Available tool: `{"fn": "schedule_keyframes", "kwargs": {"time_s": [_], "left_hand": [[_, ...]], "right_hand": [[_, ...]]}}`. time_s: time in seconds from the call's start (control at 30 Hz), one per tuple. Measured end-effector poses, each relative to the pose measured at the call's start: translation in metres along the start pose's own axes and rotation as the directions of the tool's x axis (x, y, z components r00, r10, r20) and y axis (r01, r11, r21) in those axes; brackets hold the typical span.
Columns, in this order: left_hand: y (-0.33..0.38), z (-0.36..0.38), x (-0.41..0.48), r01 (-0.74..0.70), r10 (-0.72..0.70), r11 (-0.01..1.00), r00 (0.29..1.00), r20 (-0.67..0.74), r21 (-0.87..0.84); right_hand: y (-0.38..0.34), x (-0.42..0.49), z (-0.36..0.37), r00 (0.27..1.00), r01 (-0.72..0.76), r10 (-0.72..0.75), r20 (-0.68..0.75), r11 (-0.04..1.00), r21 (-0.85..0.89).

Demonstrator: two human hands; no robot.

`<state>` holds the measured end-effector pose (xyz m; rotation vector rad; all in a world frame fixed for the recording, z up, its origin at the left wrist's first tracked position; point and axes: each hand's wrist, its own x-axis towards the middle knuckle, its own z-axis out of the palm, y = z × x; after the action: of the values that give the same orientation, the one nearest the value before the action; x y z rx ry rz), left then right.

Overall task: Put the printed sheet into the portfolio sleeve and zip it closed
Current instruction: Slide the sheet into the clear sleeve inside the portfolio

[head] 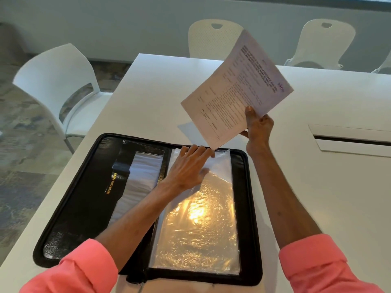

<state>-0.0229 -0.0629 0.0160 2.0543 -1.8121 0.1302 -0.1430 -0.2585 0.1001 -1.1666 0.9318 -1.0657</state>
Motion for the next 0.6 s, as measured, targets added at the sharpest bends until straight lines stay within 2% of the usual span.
{"fn": "schedule_keyframes", "kwargs": {"time_s": [0.13,0.3,0.6], "left_hand": [[-0.001,0.002,-0.005,0.021,-0.025,0.997,0.998,-0.058,-0.074],[0.001,0.003,-0.006,0.042,-0.060,0.980,0.994,-0.088,-0.194],[0.006,0.008,0.008,0.070,-0.093,0.982,0.987,-0.131,-0.175]], "right_hand": [[0.007,0.003,0.003,1.000,-0.009,0.009,0.028,1.000,-0.026],[0.012,0.009,-0.001,0.999,-0.051,0.051,-0.003,0.999,-0.013],[0.018,0.011,-0.001,0.997,0.009,-0.002,0.071,0.996,-0.090]]}}
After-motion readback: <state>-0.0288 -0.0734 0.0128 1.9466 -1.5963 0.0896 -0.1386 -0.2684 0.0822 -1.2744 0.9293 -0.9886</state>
